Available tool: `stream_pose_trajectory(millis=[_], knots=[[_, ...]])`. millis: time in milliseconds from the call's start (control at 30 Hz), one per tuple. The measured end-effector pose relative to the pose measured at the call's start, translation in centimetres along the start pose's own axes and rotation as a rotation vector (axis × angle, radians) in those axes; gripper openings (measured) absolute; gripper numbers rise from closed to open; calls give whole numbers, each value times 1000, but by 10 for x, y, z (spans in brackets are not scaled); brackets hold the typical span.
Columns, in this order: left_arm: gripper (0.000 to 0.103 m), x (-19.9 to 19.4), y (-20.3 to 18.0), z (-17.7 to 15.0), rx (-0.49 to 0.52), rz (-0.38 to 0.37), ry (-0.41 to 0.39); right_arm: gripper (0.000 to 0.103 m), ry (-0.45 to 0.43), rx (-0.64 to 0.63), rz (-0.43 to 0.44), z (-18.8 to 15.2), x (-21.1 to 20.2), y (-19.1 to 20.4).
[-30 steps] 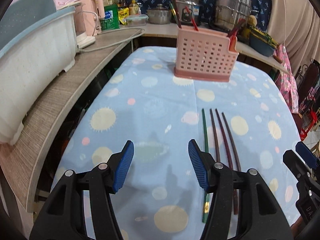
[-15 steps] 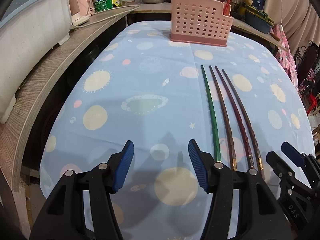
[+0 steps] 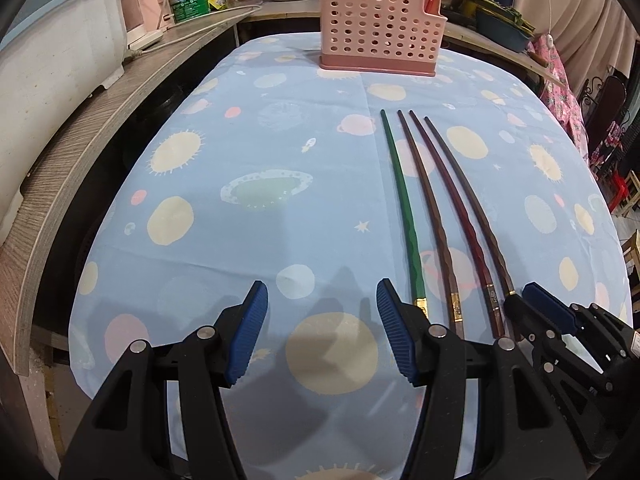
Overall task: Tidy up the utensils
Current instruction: 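Grasp a brown chopstick with the right tool while the left tool grasps the green chopstick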
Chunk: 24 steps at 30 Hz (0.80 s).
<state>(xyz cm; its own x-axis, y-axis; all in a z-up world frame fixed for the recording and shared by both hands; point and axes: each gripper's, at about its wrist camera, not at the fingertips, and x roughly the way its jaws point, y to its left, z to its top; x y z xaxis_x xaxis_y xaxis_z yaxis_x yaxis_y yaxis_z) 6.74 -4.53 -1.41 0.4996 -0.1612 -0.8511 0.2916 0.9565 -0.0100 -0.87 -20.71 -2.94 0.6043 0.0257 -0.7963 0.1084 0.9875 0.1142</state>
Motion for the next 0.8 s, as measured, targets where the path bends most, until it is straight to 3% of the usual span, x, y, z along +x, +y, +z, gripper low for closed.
stream_pose_trajectory(millis=[133,533,800], knots=[[54,1,-4,-1,11,-7,4,7,-3,9,-15,-1,0,-4],[54,4,-26,-9,57,-59,30,7,-7,47,-21,-8,-7,-17],[54,17,-34,-12,75,-55,59,7,-8,45,-22,-9,-7,-18]])
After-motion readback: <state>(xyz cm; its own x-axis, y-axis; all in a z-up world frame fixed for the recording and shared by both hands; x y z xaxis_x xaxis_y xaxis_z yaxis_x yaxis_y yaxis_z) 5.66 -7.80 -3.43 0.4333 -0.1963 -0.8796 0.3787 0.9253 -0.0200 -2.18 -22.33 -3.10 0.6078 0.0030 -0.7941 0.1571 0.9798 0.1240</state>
